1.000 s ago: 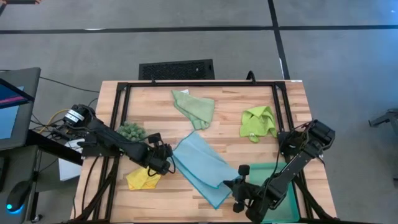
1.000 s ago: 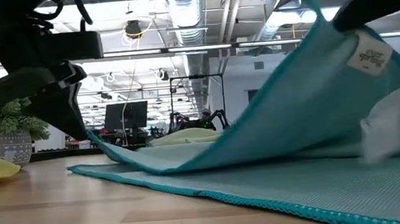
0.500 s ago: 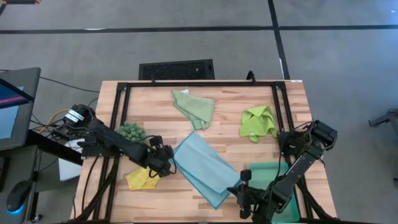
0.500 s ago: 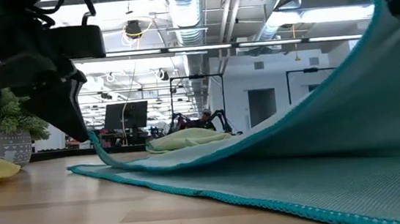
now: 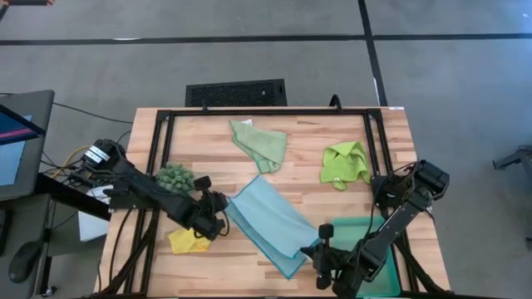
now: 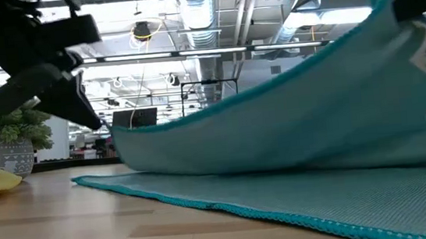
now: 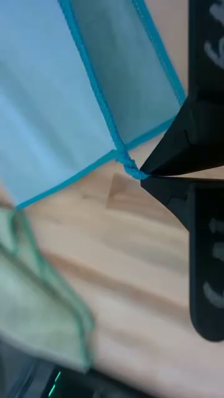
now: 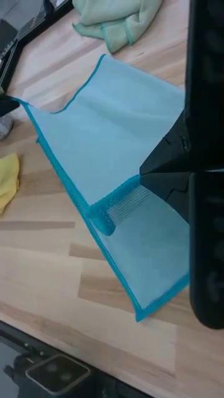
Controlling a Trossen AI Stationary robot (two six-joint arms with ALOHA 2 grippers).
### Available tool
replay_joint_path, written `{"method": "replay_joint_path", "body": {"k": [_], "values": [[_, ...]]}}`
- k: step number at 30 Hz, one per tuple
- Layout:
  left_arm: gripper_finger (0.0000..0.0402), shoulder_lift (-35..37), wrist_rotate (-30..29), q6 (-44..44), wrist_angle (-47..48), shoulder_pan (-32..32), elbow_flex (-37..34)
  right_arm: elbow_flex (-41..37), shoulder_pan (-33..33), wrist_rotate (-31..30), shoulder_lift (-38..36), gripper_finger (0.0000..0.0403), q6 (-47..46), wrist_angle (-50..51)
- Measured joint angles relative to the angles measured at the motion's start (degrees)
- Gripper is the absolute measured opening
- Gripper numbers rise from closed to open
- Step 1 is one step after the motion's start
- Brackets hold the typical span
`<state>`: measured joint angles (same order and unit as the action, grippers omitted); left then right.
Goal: Fold microfiber towels
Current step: Fold the blue microfiber cloth
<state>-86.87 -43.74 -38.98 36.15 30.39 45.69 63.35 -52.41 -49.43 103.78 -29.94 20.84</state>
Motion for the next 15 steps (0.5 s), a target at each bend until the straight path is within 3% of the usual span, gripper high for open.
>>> {"method": "replay_joint_path", "body": {"k": [5,15], "values": [[0.0000,0.0,-6.1,-6.0,5.2,3.6,0.6,0.0,0.9,0.2,0.6,0.0008,0.0,-2.7],[0.0000,-0.9,-0.7,-14.7,6.2,8.4,0.4,0.0,1.4,1.7,0.6,0.0008,0.0,-3.7]]}}
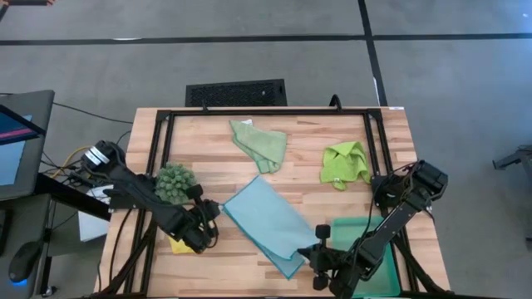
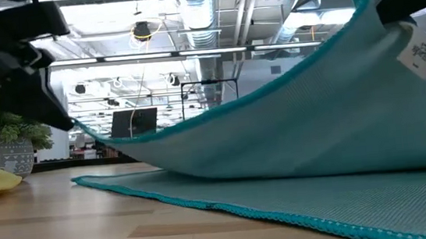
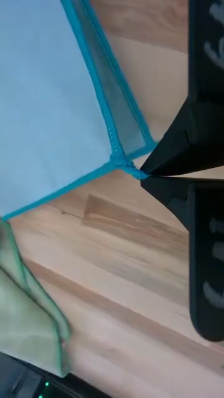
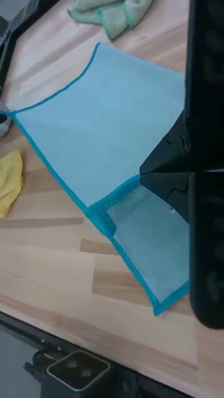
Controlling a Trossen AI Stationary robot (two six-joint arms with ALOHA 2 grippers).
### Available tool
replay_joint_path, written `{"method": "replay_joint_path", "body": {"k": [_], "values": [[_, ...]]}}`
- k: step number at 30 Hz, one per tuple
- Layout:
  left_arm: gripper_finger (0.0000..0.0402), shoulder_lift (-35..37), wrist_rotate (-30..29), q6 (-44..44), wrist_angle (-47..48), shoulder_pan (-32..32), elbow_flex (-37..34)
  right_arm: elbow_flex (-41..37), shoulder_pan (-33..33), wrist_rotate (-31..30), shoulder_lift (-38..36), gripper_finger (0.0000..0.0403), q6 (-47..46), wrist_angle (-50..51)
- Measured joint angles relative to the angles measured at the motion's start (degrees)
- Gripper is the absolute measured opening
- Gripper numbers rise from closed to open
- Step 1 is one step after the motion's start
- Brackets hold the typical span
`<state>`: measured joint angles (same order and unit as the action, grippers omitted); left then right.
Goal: Fold microfiber towels
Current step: Fold the blue microfiber cloth
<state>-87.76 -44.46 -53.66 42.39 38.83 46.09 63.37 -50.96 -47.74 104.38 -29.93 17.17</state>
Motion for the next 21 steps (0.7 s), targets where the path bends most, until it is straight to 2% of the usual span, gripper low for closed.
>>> {"method": "replay_joint_path", "body": {"k": [8,15,21], "values": [[0.0000,-3.7,1.0,-1.9,-6.0,0.3,-4.3,0.0,0.1,0.1,0.0,0.0008,0.0,0.1],[0.0000,-4.3,0.7,-0.9,-8.1,0.1,-4.3,0.0,0.1,-0.4,0.0,0.0008,0.0,1.9],[0.0000,-4.3,-2.0,1.7,-10.6,-0.4,-4.3,0.0,-2.7,-9.0,-0.1,0.0004,0.6,3.7]]}}
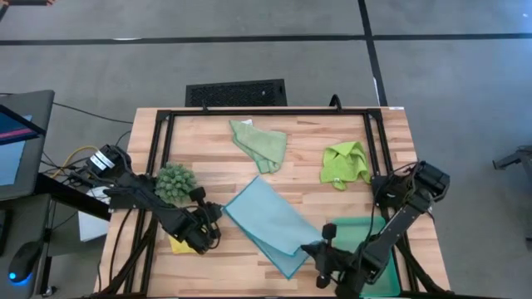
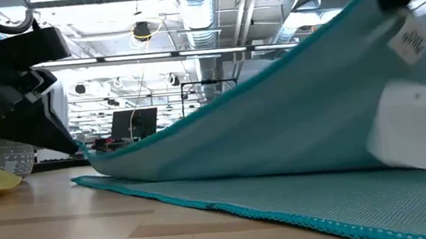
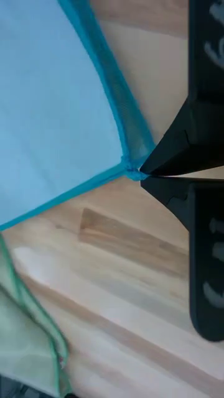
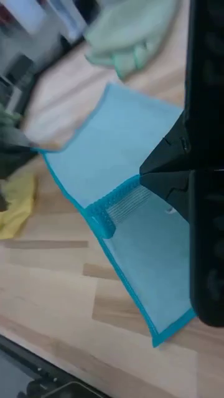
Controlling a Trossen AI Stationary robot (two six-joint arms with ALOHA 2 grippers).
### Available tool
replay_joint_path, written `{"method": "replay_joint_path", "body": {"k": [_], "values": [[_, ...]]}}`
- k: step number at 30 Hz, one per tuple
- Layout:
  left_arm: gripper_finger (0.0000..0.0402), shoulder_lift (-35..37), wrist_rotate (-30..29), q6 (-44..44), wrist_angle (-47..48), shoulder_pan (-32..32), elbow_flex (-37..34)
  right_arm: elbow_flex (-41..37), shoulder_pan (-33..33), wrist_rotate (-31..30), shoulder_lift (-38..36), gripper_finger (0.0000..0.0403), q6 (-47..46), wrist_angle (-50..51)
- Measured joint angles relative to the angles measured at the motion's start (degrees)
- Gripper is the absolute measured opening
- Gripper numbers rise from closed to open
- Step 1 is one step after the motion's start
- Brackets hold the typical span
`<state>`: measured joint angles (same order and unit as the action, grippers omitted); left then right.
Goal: Fold microfiber towels
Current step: Fold the blue microfiber cloth
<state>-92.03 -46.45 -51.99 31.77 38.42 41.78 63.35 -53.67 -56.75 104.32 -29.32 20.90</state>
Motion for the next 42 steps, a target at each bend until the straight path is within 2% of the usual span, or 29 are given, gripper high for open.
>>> {"method": "replay_joint_path", "body": {"k": [3,6,14,16,22,24,33,42], "values": [[0.0000,0.0,-1.3,0.7,-0.6,-0.8,0.0,0.0,-1.4,-3.2,-0.2,0.0005,2.2,0.0],[0.0000,0.0,-1.0,0.8,-0.8,-1.2,0.0,0.0,-1.6,-3.1,-0.2,0.0004,2.8,0.0],[0.0000,0.0,3.5,1.9,-1.5,-1.1,0.0,0.0,0.2,4.2,-0.1,0.0009,2.8,-0.4],[0.0000,0.0,0.1,2.2,-1.5,-1.1,0.0,0.0,0.4,3.6,-0.1,0.0007,2.8,-0.4],[0.0000,0.0,-18.5,1.6,-0.7,-1.4,0.0,0.0,0.7,-5.0,-0.1,0.0005,-0.6,-0.4],[0.0000,0.0,-21.2,1.1,-0.4,-1.3,0.0,0.0,0.9,-4.4,-0.1,0.0006,-0.6,-0.3],[0.0000,0.0,-7.5,1.4,0.6,-0.1,0.0,0.0,2.9,8.2,0.0,0.0007,-0.7,-0.4],[0.0000,0.0,0.1,-0.4,-0.3,0.3,-0.8,0.0,4.2,11.9,4.0,0.0007,1.2,-1.8]]}}
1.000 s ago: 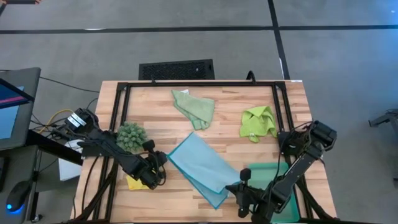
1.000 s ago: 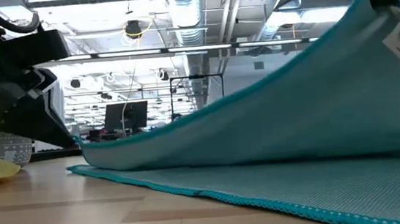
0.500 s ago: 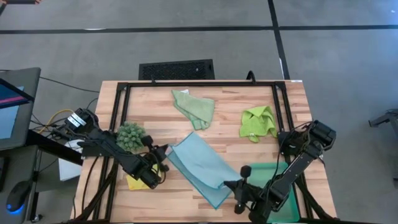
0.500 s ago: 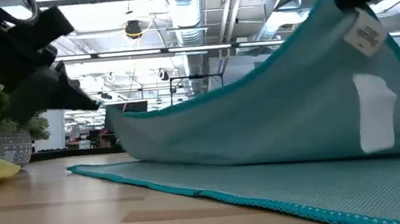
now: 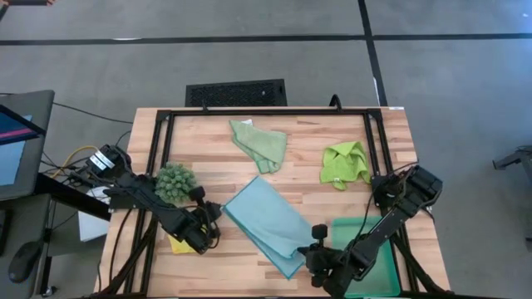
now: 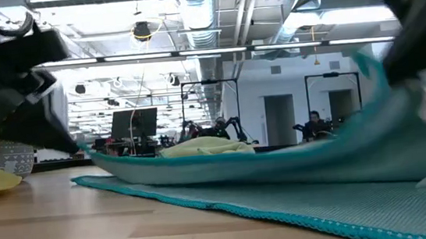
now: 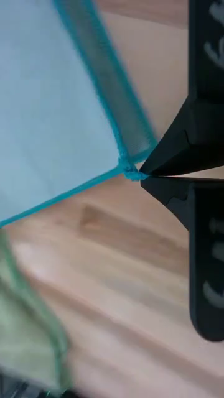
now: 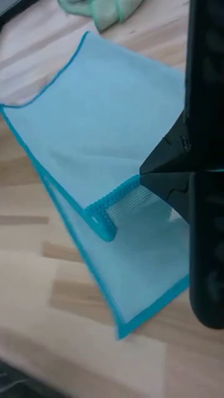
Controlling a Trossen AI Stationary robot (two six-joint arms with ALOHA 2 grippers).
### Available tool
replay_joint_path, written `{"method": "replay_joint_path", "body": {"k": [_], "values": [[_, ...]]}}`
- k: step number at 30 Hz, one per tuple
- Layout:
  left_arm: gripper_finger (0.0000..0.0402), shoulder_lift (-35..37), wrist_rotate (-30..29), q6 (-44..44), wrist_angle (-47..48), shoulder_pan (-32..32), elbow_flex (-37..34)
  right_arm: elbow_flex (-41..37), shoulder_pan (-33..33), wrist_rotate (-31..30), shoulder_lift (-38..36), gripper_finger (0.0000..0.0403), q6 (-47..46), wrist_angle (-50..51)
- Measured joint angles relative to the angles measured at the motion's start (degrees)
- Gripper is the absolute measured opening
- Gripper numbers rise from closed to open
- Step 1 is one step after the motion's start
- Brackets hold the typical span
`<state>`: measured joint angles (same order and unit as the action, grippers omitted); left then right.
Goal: Fold microfiber towels
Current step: Fold the blue microfiber cloth
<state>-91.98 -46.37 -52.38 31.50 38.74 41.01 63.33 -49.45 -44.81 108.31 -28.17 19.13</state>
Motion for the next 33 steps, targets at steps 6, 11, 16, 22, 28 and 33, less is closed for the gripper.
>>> {"method": "replay_joint_path", "body": {"k": [6,11,16,22,28,33], "values": [[0.0000,0.0,3.4,-2.7,-4.0,0.0,-4.2,0.0,1.0,1.3,-0.1,0.0008,0.2,-1.2],[0.0000,0.0,4.0,-3.2,-7.4,0.0,-5.9,0.0,0.8,1.5,-0.1,0.0008,1.6,-2.2],[0.0028,0.0,5.2,-3.2,-8.3,0.0,-5.8,0.0,0.9,1.5,-0.1,0.0008,1.6,-2.2],[0.0096,0.7,8.5,-3.2,-2.8,0.0,-2.3,0.0,0.9,1.5,-0.1,0.0008,1.6,-2.3],[0.0122,1.1,5.3,-1.5,1.9,-0.1,3.3,0.0,0.9,1.5,-0.1,0.0008,1.7,-2.9],[0.0114,1.1,-3.1,-0.8,3.5,-0.1,6.8,0.0,0.9,1.5,-0.1,0.0008,1.7,-3.0]]}}
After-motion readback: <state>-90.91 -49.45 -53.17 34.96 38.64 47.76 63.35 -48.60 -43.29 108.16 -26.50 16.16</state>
